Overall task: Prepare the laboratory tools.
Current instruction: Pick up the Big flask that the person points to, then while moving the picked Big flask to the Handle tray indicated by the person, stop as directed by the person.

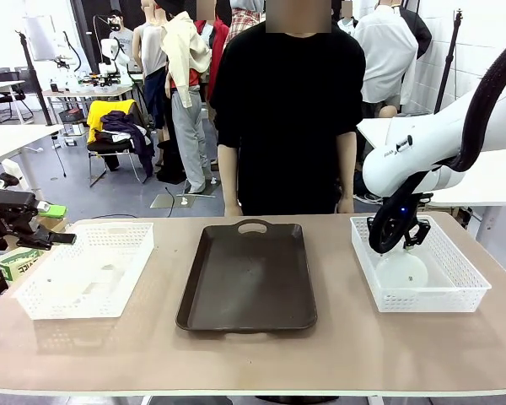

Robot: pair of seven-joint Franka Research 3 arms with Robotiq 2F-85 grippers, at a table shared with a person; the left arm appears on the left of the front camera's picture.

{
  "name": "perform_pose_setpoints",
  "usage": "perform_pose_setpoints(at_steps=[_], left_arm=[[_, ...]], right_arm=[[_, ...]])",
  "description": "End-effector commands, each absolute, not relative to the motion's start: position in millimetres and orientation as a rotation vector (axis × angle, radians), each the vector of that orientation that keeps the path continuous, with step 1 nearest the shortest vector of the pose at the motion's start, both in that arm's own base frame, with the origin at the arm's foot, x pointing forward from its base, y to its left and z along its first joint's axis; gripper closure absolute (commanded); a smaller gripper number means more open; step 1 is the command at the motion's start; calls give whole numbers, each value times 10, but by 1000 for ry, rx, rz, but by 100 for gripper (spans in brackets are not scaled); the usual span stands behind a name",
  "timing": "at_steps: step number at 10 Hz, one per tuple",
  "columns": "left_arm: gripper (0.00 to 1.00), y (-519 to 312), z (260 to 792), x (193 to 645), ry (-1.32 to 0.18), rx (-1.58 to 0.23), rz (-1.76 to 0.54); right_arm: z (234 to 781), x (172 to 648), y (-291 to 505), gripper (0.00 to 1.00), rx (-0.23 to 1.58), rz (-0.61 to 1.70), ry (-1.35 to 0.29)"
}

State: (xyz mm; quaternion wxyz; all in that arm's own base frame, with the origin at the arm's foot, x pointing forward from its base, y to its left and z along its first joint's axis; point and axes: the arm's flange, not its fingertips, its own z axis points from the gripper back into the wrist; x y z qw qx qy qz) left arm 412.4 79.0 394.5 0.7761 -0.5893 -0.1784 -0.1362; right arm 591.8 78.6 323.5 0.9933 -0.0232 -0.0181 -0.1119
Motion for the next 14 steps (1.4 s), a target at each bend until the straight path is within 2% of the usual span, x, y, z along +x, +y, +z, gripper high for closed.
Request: perform_pose_setpoints(at_steps=[1,14], left_arm=[[0,797,3967,4128,-396,-1285,-293],[0,797,3967,4128,-396,-1285,-293]], right_arm=[[3231,5917,797,100,-46,-222,-37],[3231,5917,797,100,-46,-222,-37]])
